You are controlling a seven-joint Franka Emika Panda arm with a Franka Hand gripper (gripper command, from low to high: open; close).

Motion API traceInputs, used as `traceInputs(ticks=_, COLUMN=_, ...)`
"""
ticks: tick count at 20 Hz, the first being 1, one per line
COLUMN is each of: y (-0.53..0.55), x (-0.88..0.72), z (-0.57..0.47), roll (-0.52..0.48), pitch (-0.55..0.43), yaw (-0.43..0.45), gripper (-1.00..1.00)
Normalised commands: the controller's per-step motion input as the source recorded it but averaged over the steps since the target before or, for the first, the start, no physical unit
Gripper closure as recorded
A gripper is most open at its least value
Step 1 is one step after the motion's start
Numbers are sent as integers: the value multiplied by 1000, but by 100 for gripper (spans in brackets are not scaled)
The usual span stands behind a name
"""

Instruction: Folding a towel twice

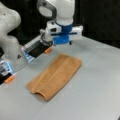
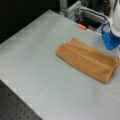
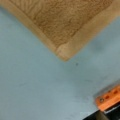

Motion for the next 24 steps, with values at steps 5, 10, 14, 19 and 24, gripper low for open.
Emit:
traceInputs(ticks=5, y=295, x=825, z=105, roll=-156, pitch=55, yaw=83, gripper=-100)
traceInputs(ticks=10, y=173, x=581, z=79, roll=-252, pitch=168, yaw=106, gripper=-100)
traceInputs(ticks=14, y=138, x=371, z=19, roll=-381, pitch=180, yaw=62, gripper=-100)
traceInputs(ticks=19, y=178, x=270, z=-73, roll=-521, pitch=206, yaw=117, gripper=-100)
traceInputs(ticks=24, y=261, x=284, z=-149, roll=-269, pitch=138, yaw=95, gripper=-100)
